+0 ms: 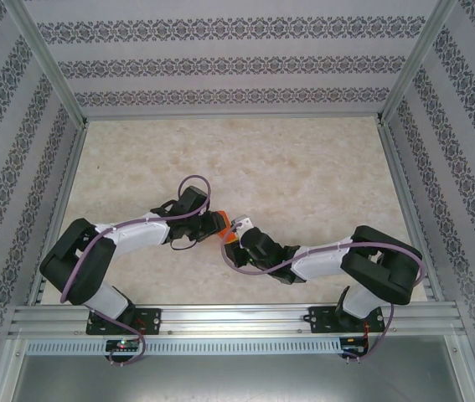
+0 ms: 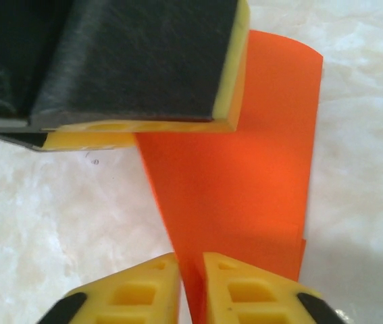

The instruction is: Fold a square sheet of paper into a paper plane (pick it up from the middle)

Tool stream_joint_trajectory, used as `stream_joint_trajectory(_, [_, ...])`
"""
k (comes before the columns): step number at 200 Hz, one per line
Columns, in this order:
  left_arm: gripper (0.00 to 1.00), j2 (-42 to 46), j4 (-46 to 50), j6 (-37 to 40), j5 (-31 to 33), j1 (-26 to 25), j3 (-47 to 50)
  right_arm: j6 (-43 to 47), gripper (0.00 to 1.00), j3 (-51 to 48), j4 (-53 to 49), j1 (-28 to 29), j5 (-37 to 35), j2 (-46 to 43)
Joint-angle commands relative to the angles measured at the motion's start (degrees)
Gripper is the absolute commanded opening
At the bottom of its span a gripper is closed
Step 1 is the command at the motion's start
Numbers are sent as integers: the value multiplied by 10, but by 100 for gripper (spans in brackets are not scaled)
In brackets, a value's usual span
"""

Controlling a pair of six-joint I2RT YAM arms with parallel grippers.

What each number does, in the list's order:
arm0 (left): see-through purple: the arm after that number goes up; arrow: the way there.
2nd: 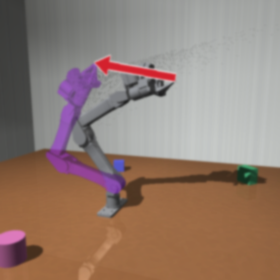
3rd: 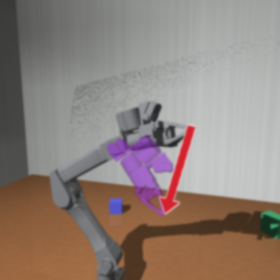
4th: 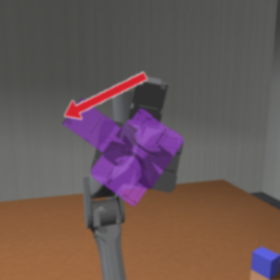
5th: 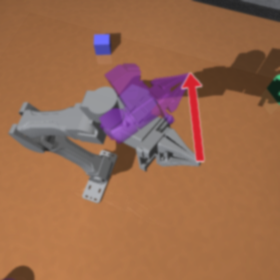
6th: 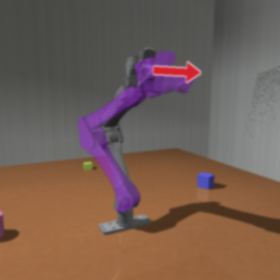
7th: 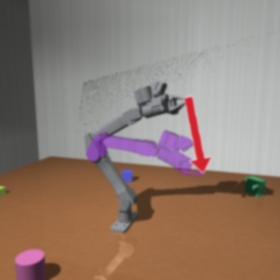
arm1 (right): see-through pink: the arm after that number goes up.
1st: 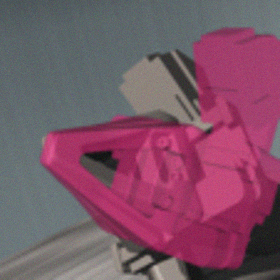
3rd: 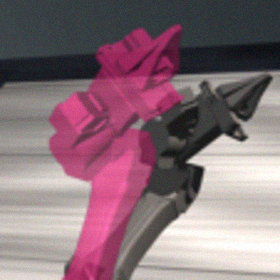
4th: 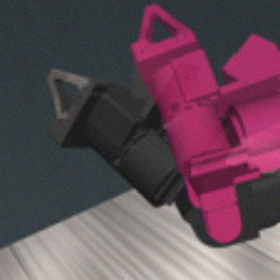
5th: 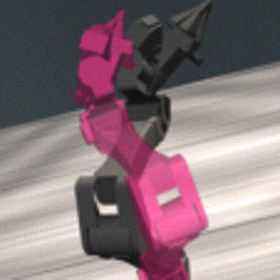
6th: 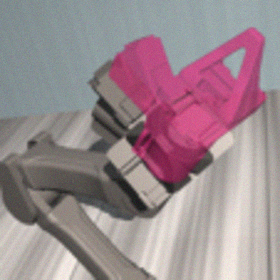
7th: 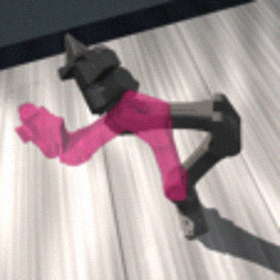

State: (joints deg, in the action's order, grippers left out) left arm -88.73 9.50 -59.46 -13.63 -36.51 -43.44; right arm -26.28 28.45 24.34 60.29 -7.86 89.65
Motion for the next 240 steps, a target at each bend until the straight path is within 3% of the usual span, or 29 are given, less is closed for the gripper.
stream_joint_trajectory(1, [41,-3,-4,0,-8,-6,-15,31,23,11,-21,8,-23,-20])
stream_joint_trajectory(24, [33,0,1,0,-4,-6,-17,54,31,-2,-45,12,-46,-49])
stream_joint_trajectory(64, [13,-2,0,0,-4,-6,-21,162,40,-27,-91,60,-155,-96])
stream_joint_trajectory(123, [8,3,7,5,-1,-6,-23,271,44,-7,-107,126,-253,-60])
stream_joint_trajectory(169, [7,1,6,4,-6,-6,-25,292,41,34,-103,146,-334,19])
stream_joint_trajectory(240, [7,-1,4,5,-11,-6,-24,306,25,51,-92,145,-342,57])
